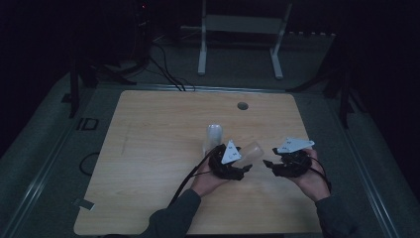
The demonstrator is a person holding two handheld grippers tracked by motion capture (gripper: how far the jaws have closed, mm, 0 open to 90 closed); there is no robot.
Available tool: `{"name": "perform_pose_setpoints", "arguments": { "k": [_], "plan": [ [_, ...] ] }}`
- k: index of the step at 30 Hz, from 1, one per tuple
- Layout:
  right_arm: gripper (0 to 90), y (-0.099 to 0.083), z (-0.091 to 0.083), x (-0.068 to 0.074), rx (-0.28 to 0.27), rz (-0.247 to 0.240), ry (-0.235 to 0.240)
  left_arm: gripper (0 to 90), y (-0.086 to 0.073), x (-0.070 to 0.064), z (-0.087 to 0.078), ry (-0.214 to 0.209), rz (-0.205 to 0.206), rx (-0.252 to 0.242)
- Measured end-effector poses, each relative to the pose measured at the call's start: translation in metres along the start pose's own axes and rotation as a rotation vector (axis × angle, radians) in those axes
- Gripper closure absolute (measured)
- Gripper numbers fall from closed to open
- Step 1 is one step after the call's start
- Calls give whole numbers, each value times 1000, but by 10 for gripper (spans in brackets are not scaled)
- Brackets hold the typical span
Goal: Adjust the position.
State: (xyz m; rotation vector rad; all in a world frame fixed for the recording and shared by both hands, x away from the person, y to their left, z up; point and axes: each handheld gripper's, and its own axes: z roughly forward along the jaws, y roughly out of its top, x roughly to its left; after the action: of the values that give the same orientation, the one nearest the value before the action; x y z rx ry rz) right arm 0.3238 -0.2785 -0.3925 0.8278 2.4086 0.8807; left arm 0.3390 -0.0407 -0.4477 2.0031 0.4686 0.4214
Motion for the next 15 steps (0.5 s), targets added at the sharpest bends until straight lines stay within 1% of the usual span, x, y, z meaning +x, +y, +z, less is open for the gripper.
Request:
{"name": "perform_pose_setpoints", "arguments": {
  "k": [1,5,15],
  "plan": [
    [441,1,0,1,11,-7,3,293,0,0,0,0,3,3],
    [440,2,1,1,20,-22,8,293,0,0,0,-4,5,7],
    [440,6,1,2,52,-64,33,294,-1,3,-3,-36,12,24]
  ]
}}
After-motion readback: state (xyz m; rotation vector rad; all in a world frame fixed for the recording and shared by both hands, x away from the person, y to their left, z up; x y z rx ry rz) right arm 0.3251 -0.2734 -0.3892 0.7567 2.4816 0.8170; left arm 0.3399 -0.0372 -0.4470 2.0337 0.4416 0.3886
